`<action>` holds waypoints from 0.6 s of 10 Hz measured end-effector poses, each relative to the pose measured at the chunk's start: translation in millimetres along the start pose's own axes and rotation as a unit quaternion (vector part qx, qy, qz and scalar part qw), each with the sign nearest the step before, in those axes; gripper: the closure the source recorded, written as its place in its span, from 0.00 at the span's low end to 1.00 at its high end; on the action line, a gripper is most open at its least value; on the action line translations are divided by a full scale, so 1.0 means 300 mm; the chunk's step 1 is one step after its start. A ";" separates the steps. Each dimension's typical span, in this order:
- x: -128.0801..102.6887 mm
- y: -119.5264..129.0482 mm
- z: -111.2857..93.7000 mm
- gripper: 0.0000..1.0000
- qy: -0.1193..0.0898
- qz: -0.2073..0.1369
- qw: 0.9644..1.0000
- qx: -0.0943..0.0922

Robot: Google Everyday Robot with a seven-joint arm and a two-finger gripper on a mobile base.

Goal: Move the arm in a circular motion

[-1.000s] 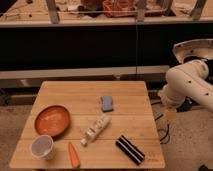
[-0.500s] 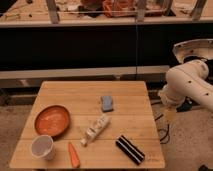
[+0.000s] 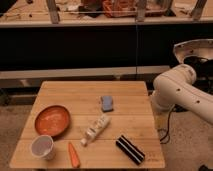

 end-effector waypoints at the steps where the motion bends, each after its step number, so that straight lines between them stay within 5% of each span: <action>1: -0.004 0.014 -0.004 0.20 0.002 -0.006 1.000 0.001; 6: -0.215 0.061 -0.029 0.20 0.000 -0.048 0.999 0.005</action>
